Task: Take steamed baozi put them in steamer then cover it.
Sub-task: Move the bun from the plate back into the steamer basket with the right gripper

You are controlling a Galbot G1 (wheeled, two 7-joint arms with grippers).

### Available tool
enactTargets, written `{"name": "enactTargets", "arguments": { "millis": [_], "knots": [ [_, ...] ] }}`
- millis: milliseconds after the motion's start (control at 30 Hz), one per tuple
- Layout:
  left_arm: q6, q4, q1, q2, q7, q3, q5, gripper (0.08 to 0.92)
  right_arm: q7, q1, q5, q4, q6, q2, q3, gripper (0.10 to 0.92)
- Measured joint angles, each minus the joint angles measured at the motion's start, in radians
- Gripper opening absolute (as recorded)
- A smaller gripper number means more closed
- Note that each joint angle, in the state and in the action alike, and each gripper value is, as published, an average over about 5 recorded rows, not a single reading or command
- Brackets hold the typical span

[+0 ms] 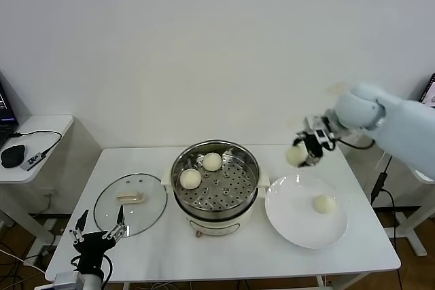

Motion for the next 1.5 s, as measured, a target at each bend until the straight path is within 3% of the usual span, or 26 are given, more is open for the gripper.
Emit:
{"name": "enactTargets", "arguments": {
  "millis": [333,700,1100,1500],
  "knots": [
    [0.001,-0.004,-0.005,-0.012,-0.001,-0.015,-0.001,0.823,0.068,0.053,0.068,-0.003,0.025,0.201,-0.083,0.662],
    [-0.003,-0.003,-0.008,-0.029,-0.005,-0.033,-0.003,0.823,0.117,0.004,-0.006,-0.023,0.181,0.367,-0.166,0.662],
    [-0.005,0.002,-0.008,-0.036,-0.006,-0.042,-0.004,0.823,0.135,-0.046,-0.173,-0.034,0.404,0.455,-0.213,0.662],
    [-0.007,0.004,-0.007,-0.035,-0.006,-0.043,-0.005,0.823,0.119,-0.056,-0.25,-0.029,0.506,0.477,-0.235,0.662]
  ]
}}
